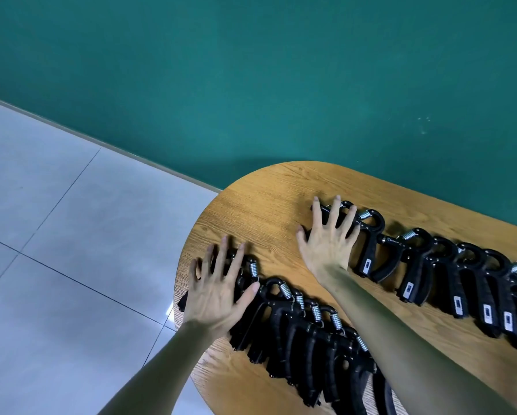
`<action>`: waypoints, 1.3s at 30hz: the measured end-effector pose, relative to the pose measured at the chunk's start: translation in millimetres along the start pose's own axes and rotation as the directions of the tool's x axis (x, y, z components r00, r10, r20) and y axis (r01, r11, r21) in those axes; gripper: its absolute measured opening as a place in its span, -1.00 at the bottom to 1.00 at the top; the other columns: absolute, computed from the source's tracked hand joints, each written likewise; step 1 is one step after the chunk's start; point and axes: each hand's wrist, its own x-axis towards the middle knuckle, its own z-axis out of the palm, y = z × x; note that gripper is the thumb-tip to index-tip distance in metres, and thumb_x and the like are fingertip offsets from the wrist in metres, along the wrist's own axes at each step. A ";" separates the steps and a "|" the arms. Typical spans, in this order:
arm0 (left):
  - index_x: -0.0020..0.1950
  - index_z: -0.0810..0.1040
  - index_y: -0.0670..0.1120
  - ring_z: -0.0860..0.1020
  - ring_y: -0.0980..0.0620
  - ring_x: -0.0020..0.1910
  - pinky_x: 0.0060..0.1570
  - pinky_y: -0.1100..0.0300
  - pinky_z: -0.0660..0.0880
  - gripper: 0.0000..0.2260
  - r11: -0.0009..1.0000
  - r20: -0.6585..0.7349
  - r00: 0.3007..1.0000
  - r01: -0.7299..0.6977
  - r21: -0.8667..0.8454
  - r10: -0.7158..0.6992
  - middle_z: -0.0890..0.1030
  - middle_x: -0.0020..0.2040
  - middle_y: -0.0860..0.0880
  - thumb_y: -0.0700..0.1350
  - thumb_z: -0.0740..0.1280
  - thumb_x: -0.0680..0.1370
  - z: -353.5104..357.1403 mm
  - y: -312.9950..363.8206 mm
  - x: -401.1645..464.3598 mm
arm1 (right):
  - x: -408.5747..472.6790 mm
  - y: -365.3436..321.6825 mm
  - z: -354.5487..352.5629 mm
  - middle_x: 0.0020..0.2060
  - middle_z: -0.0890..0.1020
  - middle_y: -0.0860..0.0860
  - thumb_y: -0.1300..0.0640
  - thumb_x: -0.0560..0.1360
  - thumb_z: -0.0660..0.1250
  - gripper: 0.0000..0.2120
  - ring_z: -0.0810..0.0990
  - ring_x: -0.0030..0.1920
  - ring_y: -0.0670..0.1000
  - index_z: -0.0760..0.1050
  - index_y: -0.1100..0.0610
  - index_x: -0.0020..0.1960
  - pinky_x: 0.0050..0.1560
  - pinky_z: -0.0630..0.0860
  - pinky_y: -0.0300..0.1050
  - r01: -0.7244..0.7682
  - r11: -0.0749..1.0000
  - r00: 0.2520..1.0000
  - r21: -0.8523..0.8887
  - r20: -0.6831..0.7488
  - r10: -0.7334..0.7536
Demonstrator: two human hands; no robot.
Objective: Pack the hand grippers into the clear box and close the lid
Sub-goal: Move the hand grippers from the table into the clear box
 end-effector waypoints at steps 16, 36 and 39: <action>0.60 -0.35 0.10 0.30 -0.13 0.37 0.34 -0.11 0.33 -0.37 0.993 0.020 0.993 -0.117 -0.034 0.118 -0.40 0.60 0.00 0.29 -0.15 0.63 3.1 -27.8 -11.9 | -9.1 -8.5 6.7 0.58 -0.22 0.21 0.02 0.48 0.32 -0.13 -0.19 0.54 0.38 -0.12 0.05 0.62 0.39 0.32 0.28 0.010 1.000 1.000 0.002 0.027 -0.010; 0.64 -0.19 -0.05 0.35 -0.24 0.17 0.14 -0.19 0.39 -0.30 0.998 -0.118 0.993 0.038 0.050 -0.032 -0.31 0.62 -0.16 0.03 0.16 0.65 -37.5 38.6 -15.2 | -82.5 18.1 -54.1 0.59 -0.20 0.16 0.17 0.51 0.32 -0.20 0.06 0.52 0.39 -0.04 0.10 0.62 0.18 0.40 0.19 0.157 0.984 0.987 -0.081 0.029 -0.156; 0.65 -0.09 -0.10 0.36 -0.22 0.07 0.04 -0.13 0.39 -0.28 0.995 -0.143 0.989 0.039 0.087 -0.026 -0.24 0.63 -0.21 -0.01 0.25 0.62 -49.3 71.9 -22.8 | -110.6 30.6 -80.0 0.60 -0.17 0.16 0.15 0.49 0.37 -0.20 0.08 0.51 0.39 0.04 0.10 0.61 0.20 0.40 0.22 0.138 0.989 0.990 -0.061 0.009 -0.137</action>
